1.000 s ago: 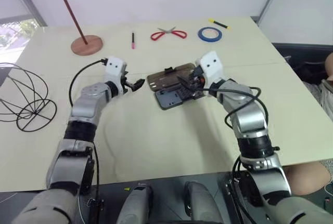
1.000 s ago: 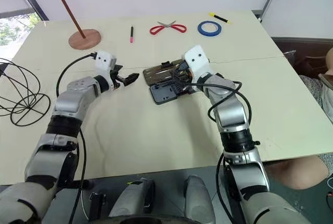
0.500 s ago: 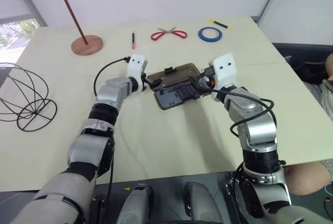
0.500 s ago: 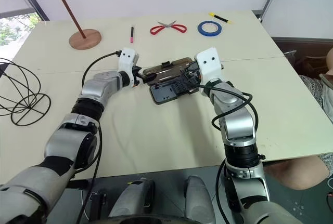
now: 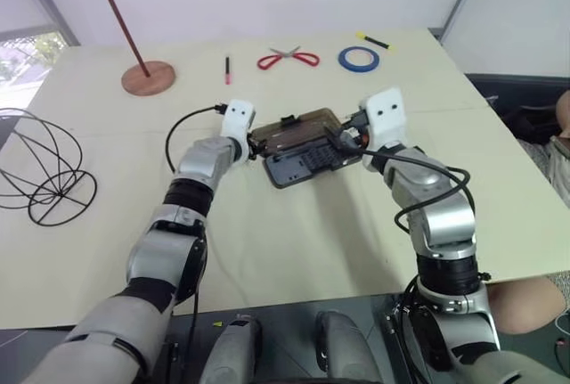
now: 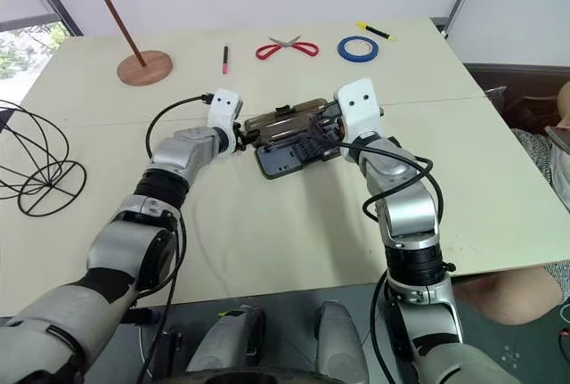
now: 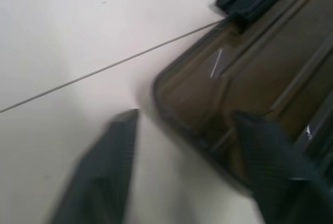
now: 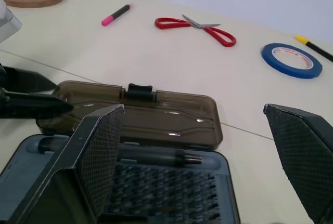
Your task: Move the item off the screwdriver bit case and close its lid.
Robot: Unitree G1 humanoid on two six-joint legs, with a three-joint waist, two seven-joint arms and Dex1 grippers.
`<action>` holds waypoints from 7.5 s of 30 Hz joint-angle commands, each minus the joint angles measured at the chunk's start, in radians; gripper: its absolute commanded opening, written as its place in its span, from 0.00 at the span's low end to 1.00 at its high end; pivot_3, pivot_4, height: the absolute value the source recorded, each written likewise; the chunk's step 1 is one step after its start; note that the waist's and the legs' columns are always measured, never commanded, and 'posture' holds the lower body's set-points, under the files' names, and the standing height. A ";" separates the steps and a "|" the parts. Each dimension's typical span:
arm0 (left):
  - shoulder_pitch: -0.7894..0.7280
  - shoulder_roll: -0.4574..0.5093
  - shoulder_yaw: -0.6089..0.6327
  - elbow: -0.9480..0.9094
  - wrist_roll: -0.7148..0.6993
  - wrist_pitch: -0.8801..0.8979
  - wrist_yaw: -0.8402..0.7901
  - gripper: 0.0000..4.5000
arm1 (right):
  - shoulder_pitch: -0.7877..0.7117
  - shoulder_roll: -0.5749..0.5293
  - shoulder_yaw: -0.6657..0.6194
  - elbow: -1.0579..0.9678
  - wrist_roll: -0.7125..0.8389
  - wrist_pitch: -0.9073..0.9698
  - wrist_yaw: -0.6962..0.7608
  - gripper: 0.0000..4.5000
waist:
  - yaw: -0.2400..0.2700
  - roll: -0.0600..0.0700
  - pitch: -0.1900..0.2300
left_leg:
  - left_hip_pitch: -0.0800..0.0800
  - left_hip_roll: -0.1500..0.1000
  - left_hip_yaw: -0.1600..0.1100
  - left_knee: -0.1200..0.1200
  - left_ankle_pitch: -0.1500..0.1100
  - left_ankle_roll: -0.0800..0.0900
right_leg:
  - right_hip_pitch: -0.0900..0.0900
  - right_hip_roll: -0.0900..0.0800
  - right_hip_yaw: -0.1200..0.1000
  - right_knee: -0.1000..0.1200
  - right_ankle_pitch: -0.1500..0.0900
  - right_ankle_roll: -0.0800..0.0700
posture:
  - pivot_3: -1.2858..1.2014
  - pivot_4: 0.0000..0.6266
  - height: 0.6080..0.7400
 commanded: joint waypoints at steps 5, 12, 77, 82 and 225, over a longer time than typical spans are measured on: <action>0.007 0.004 0.052 -0.009 -0.010 0.099 0.056 0.01 | -0.039 -0.009 -0.008 -0.013 0.012 -0.015 -0.015 1.00 | 0.007 0.000 0.000 | 0.000 0.000 0.000 0.001 0.000 0.000 | 0.000 0.000 0.000 0.001 0.000 0.000 | 0.52 0.24 1.00; 0.031 0.020 0.050 -0.051 -0.013 0.159 0.032 0.01 | -0.047 -0.013 -0.010 -0.002 0.017 -0.021 -0.020 1.00 | 0.007 0.000 0.000 | 0.000 0.000 0.000 0.001 0.000 0.000 | 0.000 0.000 0.000 0.001 0.000 0.000 | 0.52 0.24 1.00; -0.002 -0.053 0.084 -0.059 -0.031 0.178 0.107 0.01 | -0.067 -0.040 -0.013 0.001 0.024 -0.018 -0.057 1.00 | 0.003 0.000 0.000 | 0.000 0.000 0.001 0.000 0.000 -0.001 | 0.000 0.000 0.000 0.001 0.000 0.000 | 0.52 0.24 1.00; 0.142 -0.012 0.080 -0.319 -0.034 0.322 0.124 0.01 | -0.068 -0.038 -0.015 0.000 0.026 -0.015 -0.060 1.00 | -0.010 0.000 0.000 | 0.000 0.000 -0.001 0.000 0.000 -0.001 | 0.000 0.000 0.001 0.001 0.000 0.000 | 0.52 0.24 1.00; 1.072 0.437 -0.044 -0.900 -0.188 -0.366 -0.591 0.01 | -0.627 -0.030 0.369 1.328 -0.088 -0.584 0.730 1.00 | 0.000 0.010 -0.005 | 0.002 0.002 -0.001 -0.004 0.000 0.000 | 0.003 0.000 0.001 -0.007 0.000 -0.001 | 0.52 0.24 1.00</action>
